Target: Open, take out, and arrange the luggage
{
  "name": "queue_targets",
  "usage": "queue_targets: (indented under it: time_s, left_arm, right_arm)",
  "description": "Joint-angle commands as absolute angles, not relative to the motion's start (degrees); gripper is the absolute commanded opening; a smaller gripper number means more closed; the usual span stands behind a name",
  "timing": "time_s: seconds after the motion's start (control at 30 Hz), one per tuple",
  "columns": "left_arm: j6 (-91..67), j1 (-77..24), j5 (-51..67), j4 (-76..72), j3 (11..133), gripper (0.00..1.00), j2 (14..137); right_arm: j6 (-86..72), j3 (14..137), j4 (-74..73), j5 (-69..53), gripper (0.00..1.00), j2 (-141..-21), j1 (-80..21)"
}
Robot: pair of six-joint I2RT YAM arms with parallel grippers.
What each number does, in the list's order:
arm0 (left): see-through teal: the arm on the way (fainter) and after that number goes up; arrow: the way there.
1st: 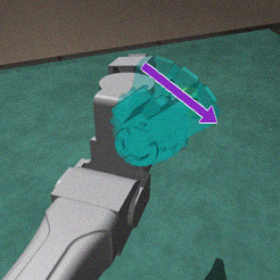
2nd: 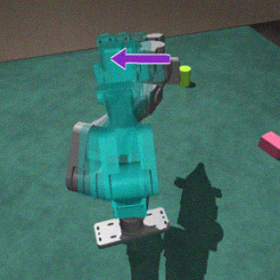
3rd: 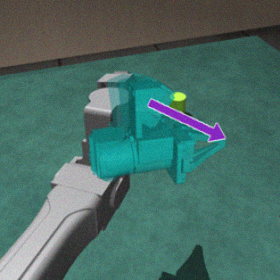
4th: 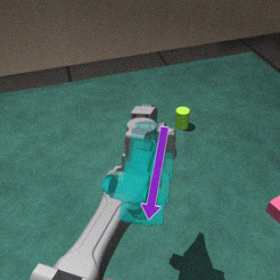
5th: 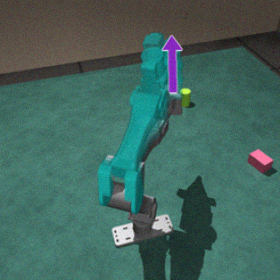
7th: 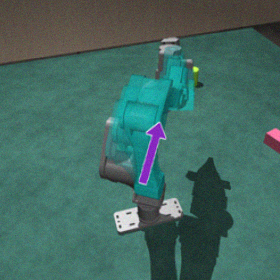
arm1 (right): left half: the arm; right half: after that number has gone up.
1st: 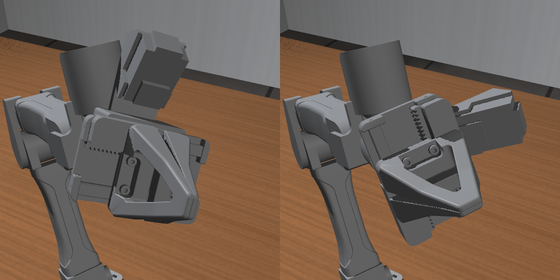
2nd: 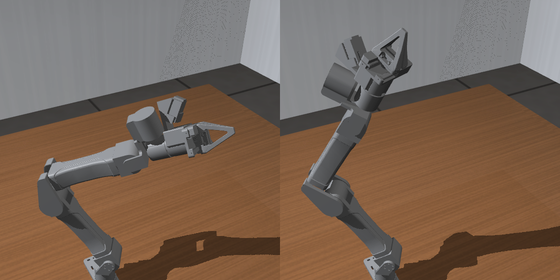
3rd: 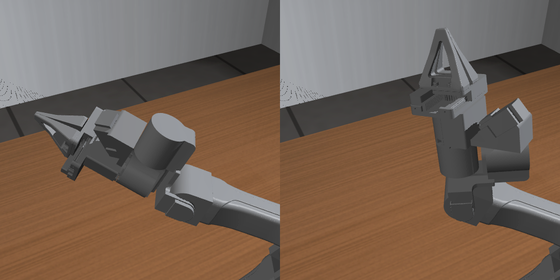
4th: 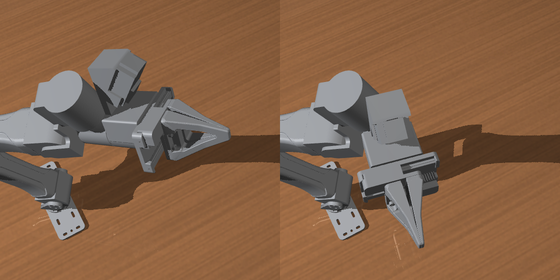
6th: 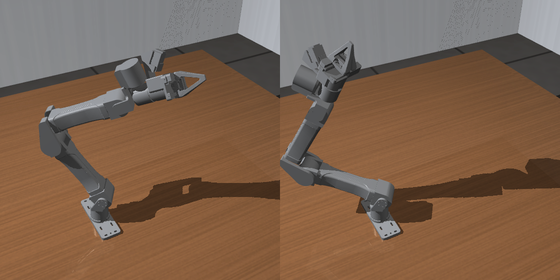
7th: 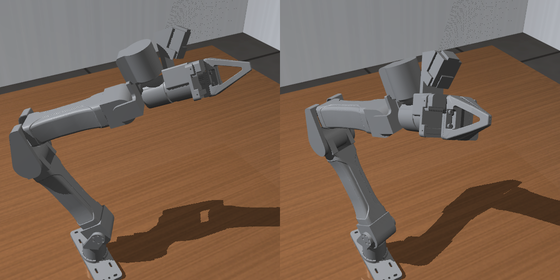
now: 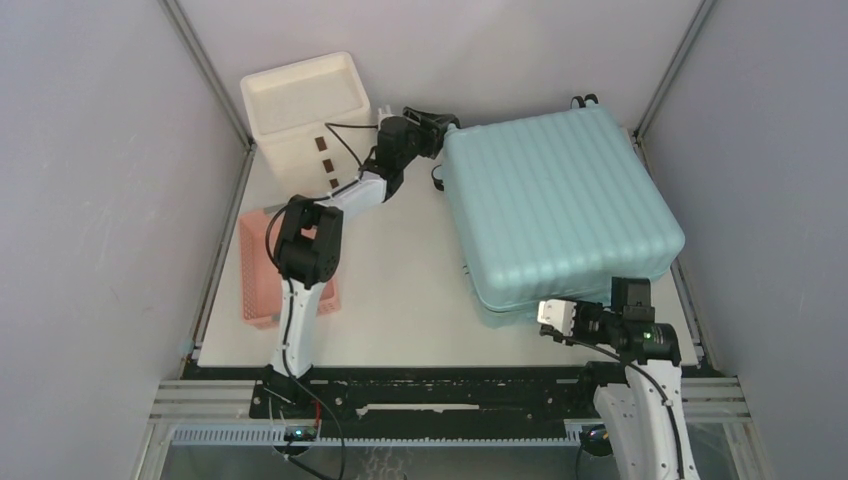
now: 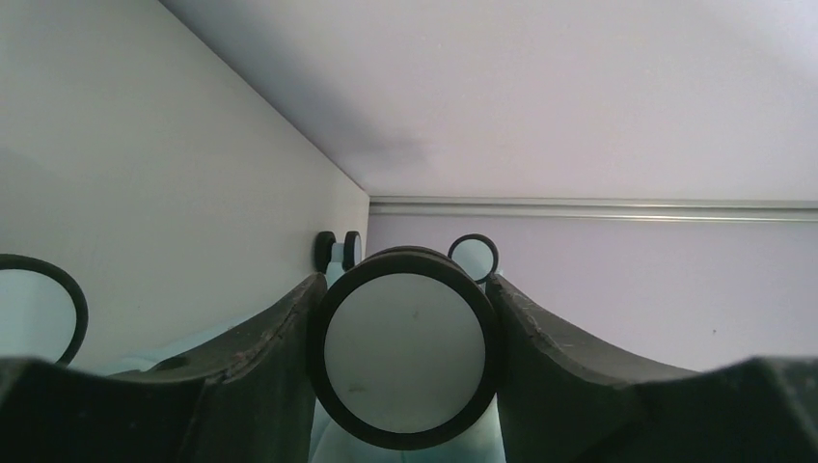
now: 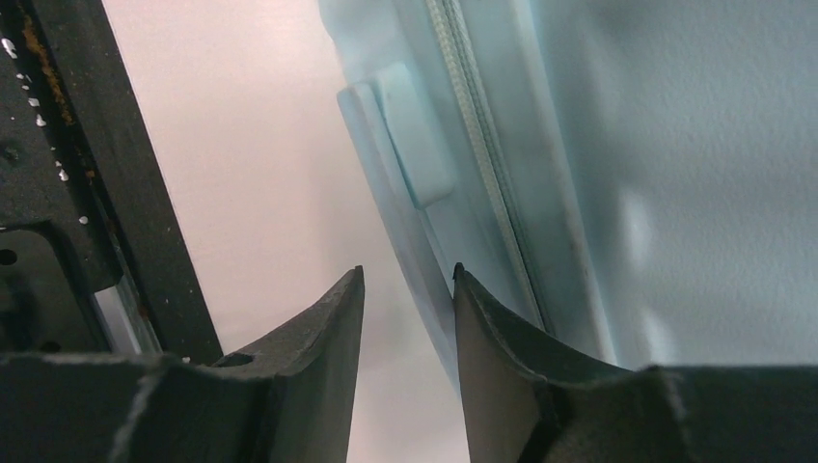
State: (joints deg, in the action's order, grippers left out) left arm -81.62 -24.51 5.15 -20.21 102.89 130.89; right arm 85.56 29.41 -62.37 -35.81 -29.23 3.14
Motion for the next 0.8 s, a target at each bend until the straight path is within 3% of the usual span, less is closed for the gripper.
queue_targets:
  time_s: [0.0,0.1,0.2,0.5,0.77]
  left_arm:
    - [-82.88,-23.9,4.45,-30.06,98.0,0.2,125.55]
    - [-82.92,-22.99,3.32,-34.06,92.16,0.09,121.87]
    - [-82.6,-21.87,2.26,-36.84,86.12,0.05,118.01]
    - [-81.04,-18.72,2.2,-42.0,70.6,0.03,107.65]
    - [-78.74,-16.91,3.87,-44.73,57.9,0.03,98.73]
  right_arm:
    - [86.15,32.63,-68.53,-35.69,0.48,-28.3,8.0]
    - [88.39,35.3,-70.79,-37.7,0.49,-29.22,13.58]
    - [90.7,37.97,-73.11,-40.09,0.48,-31.41,19.59]
    - [81.67,42.19,-66.35,-39.82,0.44,-34.57,23.67]
    - [65.59,47.49,-49.08,-41.82,0.26,-43.04,23.75]
